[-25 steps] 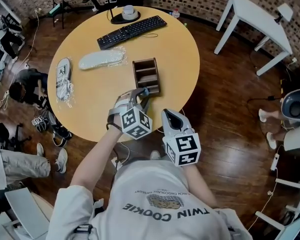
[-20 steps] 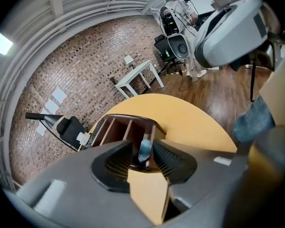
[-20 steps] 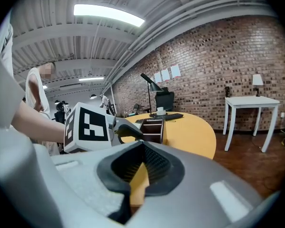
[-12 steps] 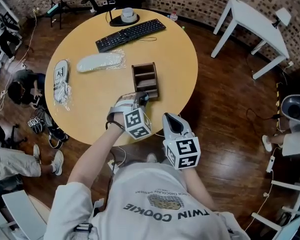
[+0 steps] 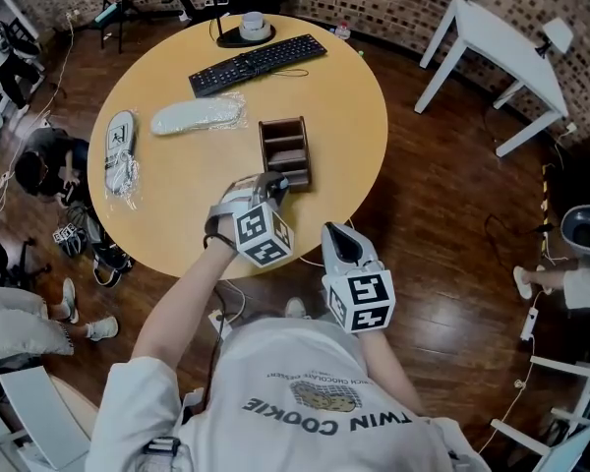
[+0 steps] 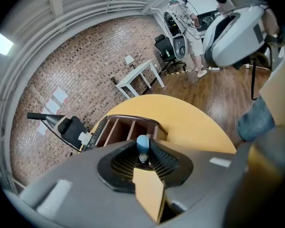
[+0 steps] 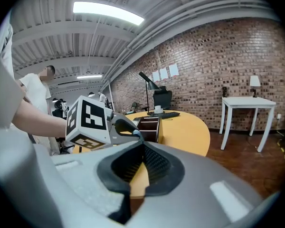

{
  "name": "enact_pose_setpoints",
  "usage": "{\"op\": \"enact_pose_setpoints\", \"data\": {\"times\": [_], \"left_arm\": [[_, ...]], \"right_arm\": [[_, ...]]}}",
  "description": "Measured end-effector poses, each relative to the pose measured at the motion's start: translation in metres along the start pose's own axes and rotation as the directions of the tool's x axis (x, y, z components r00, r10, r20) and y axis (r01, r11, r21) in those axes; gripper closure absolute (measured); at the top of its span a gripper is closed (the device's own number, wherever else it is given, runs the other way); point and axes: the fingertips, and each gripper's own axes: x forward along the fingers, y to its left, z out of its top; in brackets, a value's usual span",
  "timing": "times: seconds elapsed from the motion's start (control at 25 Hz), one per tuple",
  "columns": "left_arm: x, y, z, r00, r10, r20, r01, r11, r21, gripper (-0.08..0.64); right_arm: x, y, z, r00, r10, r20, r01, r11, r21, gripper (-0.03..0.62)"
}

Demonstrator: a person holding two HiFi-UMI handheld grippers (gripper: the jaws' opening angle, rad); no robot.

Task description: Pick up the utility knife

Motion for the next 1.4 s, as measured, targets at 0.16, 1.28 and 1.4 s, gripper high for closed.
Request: {"op": "enact_pose_setpoints", "data": {"times": [0.16, 1.28, 1.4], "left_arm": [[-0.016, 0.006, 0.01, 0.998, 0.048, 0.028, -0.048, 0.999, -0.019, 0.488], [-0.173, -0.072, 0.069, 0.961, 0.261, 0.092, -0.202, 0.888, -0.413, 0.488], [-0.189, -0.085, 0.077, 0.957, 0.271, 0.101, -0.196, 0.864, -0.463, 0.488]], "right_arm": [[-0.008, 0.001, 0.001, 1.0, 0.007, 0.002, -0.007, 1.0, -0.005, 0.592], [-0.113, 0.044, -0.01, 0.979, 0.198, 0.04, -0.191, 0.973, -0.127, 0.592], [-0.126, 0.048, -0.013, 0.977, 0.209, 0.043, -0.201, 0.97, -0.136, 0.592]]}}
